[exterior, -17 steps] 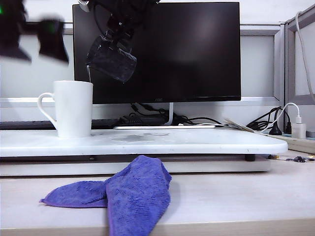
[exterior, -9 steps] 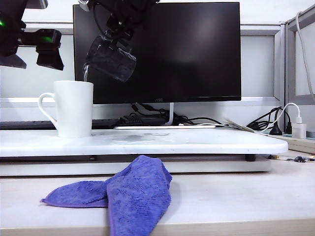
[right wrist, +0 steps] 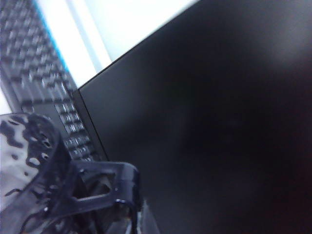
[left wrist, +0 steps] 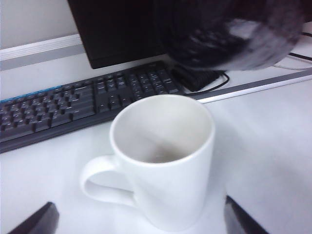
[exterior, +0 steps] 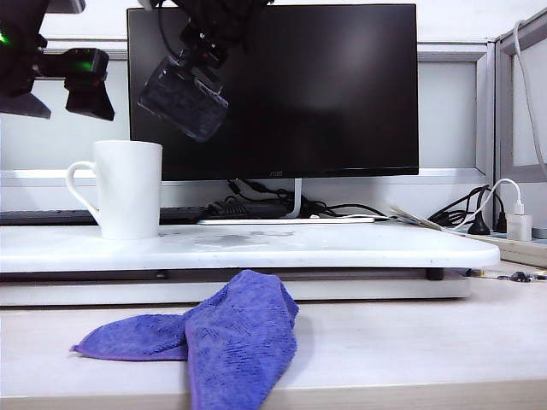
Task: Carefully pick up the black cup and pour some water from the black cup into the white cup.
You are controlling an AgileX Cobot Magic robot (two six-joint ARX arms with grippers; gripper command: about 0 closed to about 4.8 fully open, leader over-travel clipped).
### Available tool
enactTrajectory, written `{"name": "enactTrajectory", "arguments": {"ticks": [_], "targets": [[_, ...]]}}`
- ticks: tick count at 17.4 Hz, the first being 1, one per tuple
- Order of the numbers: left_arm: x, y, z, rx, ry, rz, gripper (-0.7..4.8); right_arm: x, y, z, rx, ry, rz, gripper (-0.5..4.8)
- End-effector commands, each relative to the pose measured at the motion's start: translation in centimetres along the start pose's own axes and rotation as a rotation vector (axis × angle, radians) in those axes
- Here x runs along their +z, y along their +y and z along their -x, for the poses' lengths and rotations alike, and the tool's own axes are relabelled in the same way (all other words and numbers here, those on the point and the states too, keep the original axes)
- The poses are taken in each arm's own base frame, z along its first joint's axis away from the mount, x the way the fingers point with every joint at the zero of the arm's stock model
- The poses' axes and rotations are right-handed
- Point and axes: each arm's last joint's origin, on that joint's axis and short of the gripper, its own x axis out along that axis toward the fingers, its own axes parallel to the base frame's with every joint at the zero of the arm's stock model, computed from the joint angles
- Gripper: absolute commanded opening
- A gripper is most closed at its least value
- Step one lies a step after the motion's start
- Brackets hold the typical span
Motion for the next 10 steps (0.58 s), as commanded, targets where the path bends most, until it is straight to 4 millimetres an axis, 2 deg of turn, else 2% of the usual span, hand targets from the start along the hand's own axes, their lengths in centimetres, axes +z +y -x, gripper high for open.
{"name": "enactTrajectory", "arguments": {"ticks": [1, 3, 6, 7, 10], "targets": [[0.7, 0.1, 0.4, 0.000, -0.035, 0.006, 4.79, 1.1, -2.1, 0.9, -0.096, -0.080, -0.257, -0.05], [1.2, 0.2, 1.1, 0.002, -0.055, 0.003, 4.79, 0.6, -3.7, 1.5, -0.148, -0.063, -0.447, -0.06], [2.8, 0.6, 3.5, 0.010, -0.117, -0.020, 4.79, -0.6, -6.9, 3.4, -0.177, -0.006, -0.595, -0.06], [3.5, 0.8, 4.6, 0.014, -0.157, -0.015, 4.79, -1.4, -8.6, 4.4, -0.198, 0.011, -0.687, -0.06], [4.2, 1.0, 6.4, 0.017, -0.183, -0.009, 4.79, -3.2, -11.0, 6.3, -0.186, 0.078, -0.763, -0.06]]}}
